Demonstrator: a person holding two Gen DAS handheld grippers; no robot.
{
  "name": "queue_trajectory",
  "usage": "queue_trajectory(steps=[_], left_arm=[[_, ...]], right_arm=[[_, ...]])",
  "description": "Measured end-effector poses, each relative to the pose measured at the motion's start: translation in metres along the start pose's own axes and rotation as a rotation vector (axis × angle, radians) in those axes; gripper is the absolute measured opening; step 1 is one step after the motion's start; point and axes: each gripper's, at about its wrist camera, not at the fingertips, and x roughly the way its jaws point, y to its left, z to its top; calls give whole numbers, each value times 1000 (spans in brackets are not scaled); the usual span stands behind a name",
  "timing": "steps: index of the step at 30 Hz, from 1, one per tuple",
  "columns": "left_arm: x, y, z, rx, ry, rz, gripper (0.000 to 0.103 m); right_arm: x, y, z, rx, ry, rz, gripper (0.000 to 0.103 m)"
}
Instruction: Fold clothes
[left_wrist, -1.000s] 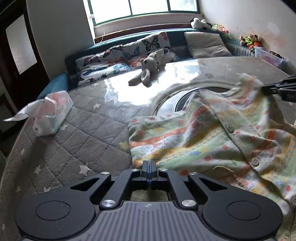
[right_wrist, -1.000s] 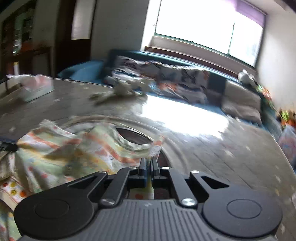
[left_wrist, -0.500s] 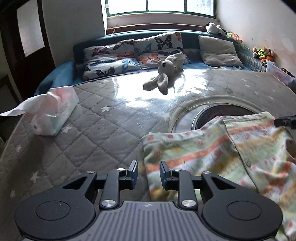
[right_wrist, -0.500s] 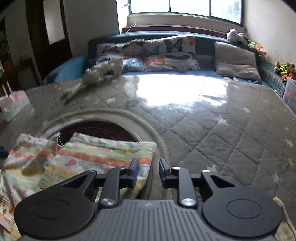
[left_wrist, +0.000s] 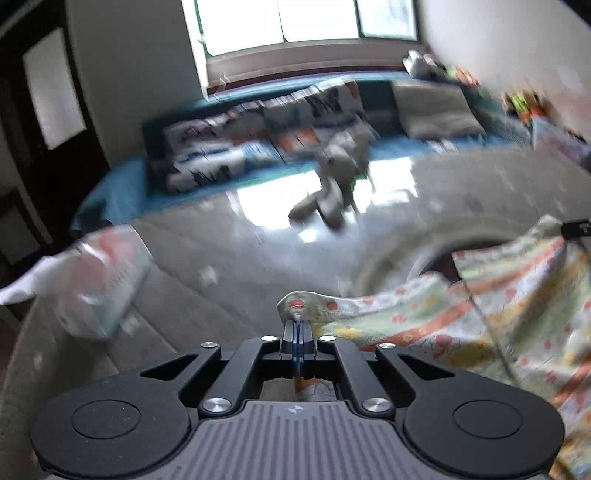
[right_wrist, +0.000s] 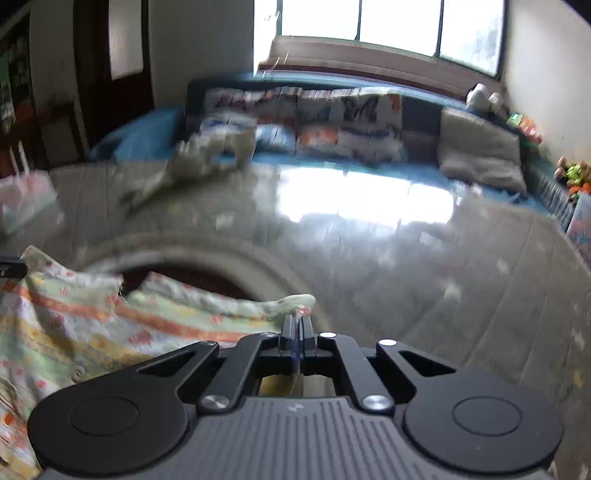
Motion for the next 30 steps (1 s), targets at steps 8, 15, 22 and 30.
queue_trajectory(steps=[8,15,22,30], left_arm=[[39,3,5,8,70,31,15],[10,23,-9,-26,50,22,41],[-53,12,-45,39,34,-77,45],[-78,-20,-78,99,37,-135,50]], right_arm=[[35,-2,15,-17,47,-24,6],[36,14,-4,-56,107,92,9],[41,24,0,-69,110,64,9],[-2,30,-6,-89,66,91,15]])
